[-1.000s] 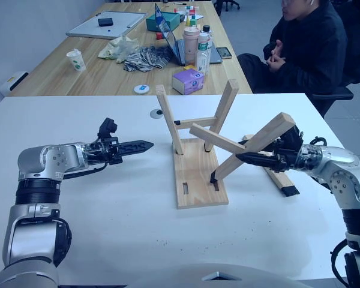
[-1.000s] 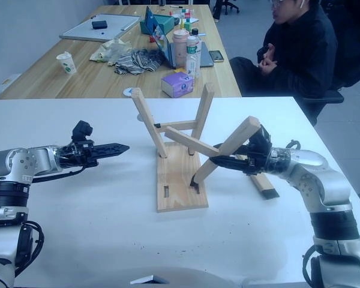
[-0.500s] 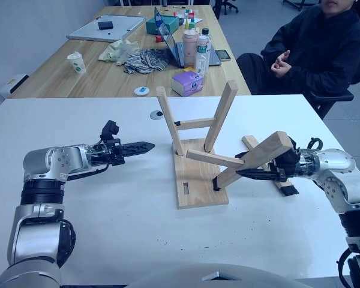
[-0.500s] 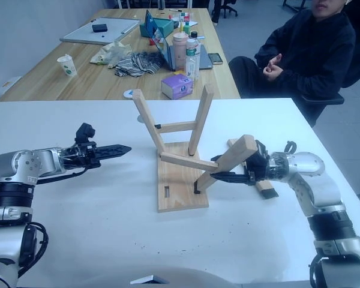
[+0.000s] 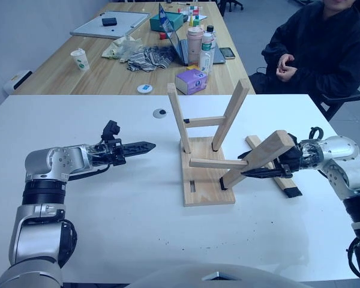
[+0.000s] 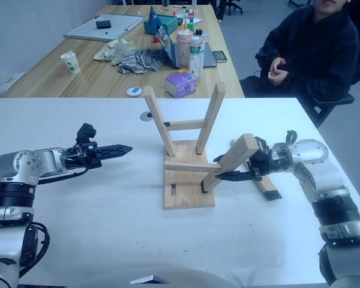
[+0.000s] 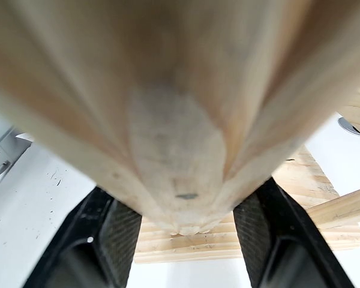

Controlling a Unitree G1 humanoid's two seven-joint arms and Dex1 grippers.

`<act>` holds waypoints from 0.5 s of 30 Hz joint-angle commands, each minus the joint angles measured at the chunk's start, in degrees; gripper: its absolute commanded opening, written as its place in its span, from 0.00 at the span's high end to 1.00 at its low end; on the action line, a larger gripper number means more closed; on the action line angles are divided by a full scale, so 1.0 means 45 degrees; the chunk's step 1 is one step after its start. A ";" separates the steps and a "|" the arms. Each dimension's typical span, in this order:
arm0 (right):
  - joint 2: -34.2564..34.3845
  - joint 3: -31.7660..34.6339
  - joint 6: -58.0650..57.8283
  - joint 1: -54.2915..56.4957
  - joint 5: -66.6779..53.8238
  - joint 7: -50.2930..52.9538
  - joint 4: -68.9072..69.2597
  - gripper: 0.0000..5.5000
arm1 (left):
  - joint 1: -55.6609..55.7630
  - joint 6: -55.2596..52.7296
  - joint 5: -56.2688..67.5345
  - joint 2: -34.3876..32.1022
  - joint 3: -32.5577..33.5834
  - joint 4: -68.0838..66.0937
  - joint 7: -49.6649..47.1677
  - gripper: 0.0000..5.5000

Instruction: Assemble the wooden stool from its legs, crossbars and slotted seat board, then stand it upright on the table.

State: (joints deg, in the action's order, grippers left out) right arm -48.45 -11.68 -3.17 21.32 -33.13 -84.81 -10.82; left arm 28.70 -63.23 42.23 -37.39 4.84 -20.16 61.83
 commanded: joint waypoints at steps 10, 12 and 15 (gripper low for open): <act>0.1024 -0.4654 -0.0984 -0.1676 0.5138 0.1846 -0.3774 0.63 | 0.0354 0.0309 -0.0511 0.0191 -0.0083 -0.0329 -0.0431 0.21; 0.0952 -0.5316 -0.0157 -0.1421 0.5991 0.1749 -0.4217 0.63 | 0.0517 0.0340 -0.0589 0.0232 -0.0202 -0.0443 -0.0393 0.21; 0.0927 -0.5577 0.0087 -0.0918 0.6052 0.1434 -0.4631 0.63 | 0.0715 0.0366 -0.0632 0.0351 -0.0307 -0.0529 -0.0384 0.21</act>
State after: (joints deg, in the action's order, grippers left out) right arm -47.46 -18.72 0.42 26.29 -33.33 -83.75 -16.22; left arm 28.69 -63.24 42.21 -36.15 4.69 -20.68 61.29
